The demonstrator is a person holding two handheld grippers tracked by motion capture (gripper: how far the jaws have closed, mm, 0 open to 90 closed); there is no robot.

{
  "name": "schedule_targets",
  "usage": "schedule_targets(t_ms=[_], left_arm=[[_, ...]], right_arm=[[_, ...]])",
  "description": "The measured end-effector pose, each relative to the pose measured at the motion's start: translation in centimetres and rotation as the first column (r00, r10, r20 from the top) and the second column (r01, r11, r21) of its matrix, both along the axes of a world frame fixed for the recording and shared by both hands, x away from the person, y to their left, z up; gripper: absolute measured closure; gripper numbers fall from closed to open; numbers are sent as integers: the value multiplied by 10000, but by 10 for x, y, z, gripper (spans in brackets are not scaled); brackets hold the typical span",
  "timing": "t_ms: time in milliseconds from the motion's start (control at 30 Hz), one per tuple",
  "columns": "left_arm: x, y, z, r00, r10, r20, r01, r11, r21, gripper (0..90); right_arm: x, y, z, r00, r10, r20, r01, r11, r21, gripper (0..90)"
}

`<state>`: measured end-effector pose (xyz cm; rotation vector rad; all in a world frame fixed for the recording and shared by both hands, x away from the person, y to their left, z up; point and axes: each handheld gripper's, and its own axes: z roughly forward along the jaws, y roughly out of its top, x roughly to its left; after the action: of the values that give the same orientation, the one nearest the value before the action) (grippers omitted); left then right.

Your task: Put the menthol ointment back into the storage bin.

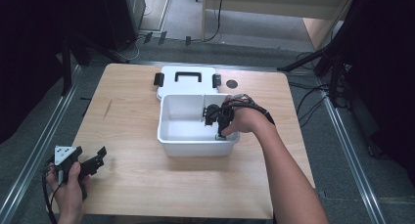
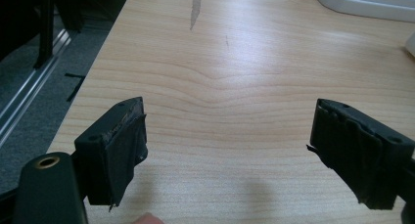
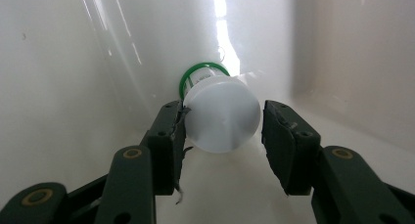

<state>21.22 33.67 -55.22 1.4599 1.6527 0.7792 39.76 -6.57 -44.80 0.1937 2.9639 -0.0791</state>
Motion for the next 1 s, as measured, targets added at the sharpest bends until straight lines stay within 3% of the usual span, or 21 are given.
schedule_targets(t_ms=[233, 567, 800, 1000], left_arm=[[0, 0, 0, 10000, 3, -11, -3, 10000, -19, 144], [0, 0, 0, 10000, 22, -14, -22, 10000, -45, 144], [0, 0, 0, 10000, 23, -15, -23, 10000, -1, 143], [0, 0, 0, 10000, -5, -52, 5, 10000, -27, 144]], right_arm=[[-1, -2, 3, 10000, -14, -43, 15, 9997, 234, 481], [-5, -13, 28, 9997, -249, 48, 244, 9958, 882, 386], [-8, -22, 51, 9966, -799, 202, 763, 9871, 1407, 305], [-15, -32, 71, 9920, -1255, 143, 1204, 9739, 1926, 234]])
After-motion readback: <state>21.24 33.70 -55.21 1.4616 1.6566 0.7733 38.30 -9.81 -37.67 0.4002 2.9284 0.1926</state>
